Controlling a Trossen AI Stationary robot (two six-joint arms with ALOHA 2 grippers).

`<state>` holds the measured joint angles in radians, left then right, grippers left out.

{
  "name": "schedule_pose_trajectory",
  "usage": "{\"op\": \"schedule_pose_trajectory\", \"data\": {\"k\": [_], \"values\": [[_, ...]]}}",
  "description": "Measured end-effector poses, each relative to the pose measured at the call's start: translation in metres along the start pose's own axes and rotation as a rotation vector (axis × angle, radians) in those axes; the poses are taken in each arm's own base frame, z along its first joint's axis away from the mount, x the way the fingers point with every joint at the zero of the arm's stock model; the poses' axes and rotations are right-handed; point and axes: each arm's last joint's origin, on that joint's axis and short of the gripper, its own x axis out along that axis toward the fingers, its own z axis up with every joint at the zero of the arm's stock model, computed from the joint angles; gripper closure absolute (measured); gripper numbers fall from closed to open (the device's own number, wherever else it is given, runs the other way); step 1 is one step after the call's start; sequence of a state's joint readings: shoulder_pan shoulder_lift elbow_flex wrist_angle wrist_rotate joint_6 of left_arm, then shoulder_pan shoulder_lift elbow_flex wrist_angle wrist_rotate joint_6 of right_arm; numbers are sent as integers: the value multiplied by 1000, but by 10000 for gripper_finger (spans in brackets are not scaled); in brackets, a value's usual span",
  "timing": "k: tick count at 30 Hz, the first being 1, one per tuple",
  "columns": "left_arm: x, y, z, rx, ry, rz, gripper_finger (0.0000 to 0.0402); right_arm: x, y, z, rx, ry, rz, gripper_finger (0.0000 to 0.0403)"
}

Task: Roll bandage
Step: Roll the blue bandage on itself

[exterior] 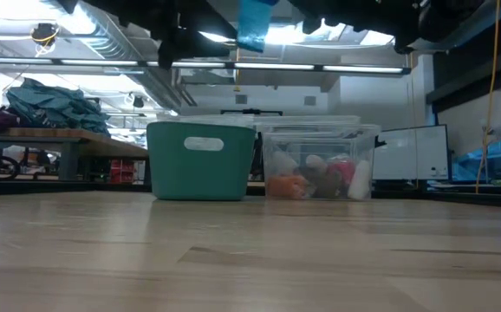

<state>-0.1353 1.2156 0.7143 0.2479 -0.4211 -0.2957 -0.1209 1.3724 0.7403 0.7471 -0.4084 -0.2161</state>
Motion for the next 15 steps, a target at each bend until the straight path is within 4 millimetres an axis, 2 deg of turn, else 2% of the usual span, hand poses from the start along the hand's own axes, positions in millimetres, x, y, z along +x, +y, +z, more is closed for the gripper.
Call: {"op": "schedule_pose_trajectory", "data": {"k": [15], "values": [[2,4,6,-18,-53,18,224,0,1,0,2,3,-11,395]]}}
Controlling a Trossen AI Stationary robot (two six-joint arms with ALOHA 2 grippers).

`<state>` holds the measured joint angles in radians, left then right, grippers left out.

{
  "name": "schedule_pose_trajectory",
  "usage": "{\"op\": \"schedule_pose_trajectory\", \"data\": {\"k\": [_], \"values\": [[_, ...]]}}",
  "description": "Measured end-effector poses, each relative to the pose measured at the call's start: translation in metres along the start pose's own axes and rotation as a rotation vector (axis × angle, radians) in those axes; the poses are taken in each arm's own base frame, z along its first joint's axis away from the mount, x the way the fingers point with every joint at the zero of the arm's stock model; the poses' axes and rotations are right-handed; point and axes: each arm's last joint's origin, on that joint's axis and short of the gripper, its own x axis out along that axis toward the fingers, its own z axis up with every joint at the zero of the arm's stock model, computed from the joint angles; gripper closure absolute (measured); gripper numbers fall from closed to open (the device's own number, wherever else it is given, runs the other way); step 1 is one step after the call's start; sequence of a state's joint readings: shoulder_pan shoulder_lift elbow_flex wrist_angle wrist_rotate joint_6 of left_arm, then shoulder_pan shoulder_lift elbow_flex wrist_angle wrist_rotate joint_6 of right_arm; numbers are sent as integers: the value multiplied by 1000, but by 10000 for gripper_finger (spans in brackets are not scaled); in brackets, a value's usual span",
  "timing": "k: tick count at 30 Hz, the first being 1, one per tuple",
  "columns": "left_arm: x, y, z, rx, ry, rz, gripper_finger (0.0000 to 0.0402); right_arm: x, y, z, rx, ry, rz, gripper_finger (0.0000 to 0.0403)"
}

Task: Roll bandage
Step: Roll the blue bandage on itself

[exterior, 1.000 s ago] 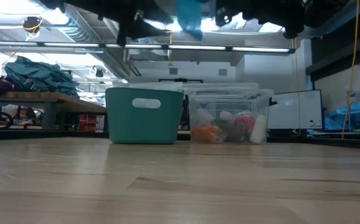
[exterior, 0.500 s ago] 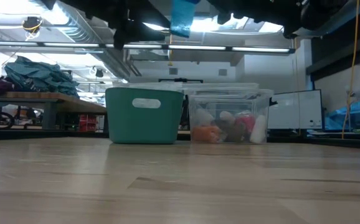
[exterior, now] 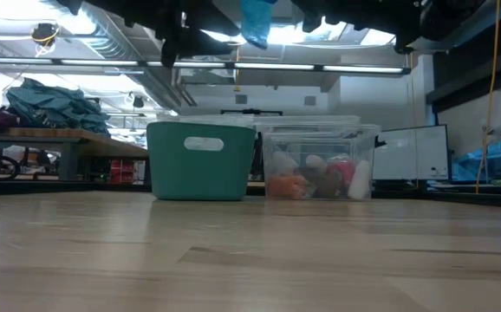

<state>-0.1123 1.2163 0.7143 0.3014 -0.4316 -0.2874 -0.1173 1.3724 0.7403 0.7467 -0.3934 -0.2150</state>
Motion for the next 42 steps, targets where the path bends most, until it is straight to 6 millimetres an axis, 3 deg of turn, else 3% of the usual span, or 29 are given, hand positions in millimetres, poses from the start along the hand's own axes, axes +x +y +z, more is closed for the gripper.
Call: {"op": "schedule_pose_trajectory", "data": {"k": [19,38,42], "values": [[1,-2,5,16,-58,-17,224,0,-3,1,-5,6,-96,395],[28,2,-4,52,-132,12,224,0,-3,1,-5,8,-95,395],[28,1,-3,64,-138,7,249,0,-3,1,-7,9,-96,395]]}}
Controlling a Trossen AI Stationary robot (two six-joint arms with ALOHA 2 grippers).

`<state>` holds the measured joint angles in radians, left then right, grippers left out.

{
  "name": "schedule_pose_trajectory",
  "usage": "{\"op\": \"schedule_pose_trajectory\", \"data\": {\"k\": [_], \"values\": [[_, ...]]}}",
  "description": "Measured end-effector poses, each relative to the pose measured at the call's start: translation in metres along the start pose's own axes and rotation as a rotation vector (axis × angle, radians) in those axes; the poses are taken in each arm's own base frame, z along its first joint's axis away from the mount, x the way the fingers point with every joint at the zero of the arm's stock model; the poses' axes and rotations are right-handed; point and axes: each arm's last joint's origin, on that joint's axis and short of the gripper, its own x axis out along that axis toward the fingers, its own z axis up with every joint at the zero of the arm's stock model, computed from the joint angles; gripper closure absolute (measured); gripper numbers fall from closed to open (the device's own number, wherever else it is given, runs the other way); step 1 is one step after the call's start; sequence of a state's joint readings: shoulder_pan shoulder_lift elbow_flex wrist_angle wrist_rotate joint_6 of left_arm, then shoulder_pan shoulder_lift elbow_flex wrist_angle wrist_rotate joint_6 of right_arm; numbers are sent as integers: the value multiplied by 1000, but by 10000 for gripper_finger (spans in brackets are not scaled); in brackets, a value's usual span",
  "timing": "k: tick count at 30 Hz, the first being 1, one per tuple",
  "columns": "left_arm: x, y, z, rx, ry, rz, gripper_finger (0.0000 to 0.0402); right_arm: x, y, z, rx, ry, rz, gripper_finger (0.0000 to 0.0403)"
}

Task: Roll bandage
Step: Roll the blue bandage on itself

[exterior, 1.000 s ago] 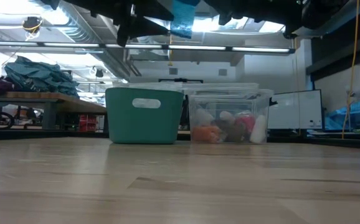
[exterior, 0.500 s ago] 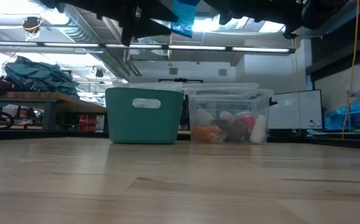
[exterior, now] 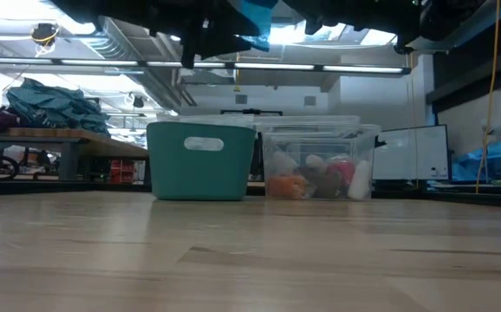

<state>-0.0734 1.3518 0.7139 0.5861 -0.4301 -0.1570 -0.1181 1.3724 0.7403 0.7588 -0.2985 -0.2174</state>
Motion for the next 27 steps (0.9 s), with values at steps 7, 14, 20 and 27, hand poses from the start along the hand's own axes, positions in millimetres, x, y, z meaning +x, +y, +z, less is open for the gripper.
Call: {"op": "schedule_pose_trajectory", "data": {"k": [7,14,20,27], "values": [[-4,-9,-2,-71,12,-47,361,0,-1,0,-28,11,-45,395],[-8,-18,-3,-152,29,-110,396,0,-3,-1,-69,39,-128,395],[-11,-23,-4,-189,35,-129,400,0,-3,-5,-70,83,-146,395],[-14,-30,-4,-285,41,-156,401,-2,-1,-18,-67,216,-129,395]]}}
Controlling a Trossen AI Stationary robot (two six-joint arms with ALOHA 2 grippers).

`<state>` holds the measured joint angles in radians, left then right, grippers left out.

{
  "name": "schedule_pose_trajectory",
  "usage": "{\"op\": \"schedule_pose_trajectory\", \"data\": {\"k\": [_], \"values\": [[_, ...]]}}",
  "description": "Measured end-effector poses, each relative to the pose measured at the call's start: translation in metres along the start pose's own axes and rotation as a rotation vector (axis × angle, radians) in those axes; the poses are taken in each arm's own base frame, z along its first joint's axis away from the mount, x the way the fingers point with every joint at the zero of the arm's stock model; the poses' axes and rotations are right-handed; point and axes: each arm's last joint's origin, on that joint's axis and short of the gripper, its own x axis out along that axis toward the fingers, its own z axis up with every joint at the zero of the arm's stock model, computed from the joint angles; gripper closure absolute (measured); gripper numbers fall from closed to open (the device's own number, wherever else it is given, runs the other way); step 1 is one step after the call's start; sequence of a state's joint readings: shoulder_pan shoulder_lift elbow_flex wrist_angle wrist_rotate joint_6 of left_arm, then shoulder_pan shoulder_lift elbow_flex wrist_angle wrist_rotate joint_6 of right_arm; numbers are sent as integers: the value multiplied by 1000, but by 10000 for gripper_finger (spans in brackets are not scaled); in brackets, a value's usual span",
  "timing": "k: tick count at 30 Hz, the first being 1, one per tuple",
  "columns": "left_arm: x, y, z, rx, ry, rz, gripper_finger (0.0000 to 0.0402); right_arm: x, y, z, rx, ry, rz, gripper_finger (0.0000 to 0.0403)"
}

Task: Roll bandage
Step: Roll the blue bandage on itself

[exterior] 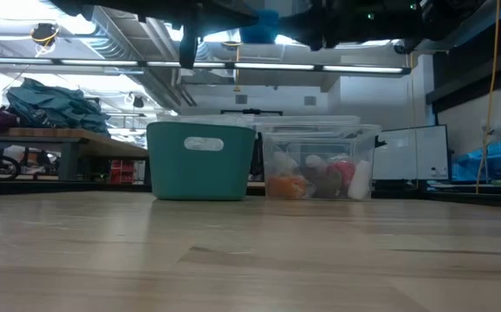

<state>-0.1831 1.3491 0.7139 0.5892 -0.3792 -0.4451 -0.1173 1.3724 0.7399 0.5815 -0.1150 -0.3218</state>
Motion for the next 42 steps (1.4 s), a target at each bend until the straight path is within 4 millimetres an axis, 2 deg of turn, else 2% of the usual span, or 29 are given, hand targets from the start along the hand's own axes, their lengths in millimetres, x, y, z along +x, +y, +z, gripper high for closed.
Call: {"op": "schedule_pose_trajectory", "data": {"k": [9,14,19,26,34,42], "values": [[0,0,5,-48,-42,-19,401,-1,7,-11,31,95,134,395],[3,6,8,-90,-55,-4,401,-1,10,-9,107,79,197,395],[4,9,10,-104,-62,2,401,0,21,-6,109,71,227,395],[4,9,10,-102,-66,1,385,0,27,-3,192,69,233,395],[4,8,13,-116,-93,0,350,0,28,-2,501,100,233,395],[4,7,14,-145,-102,-11,326,-1,31,0,824,135,349,395]]}}
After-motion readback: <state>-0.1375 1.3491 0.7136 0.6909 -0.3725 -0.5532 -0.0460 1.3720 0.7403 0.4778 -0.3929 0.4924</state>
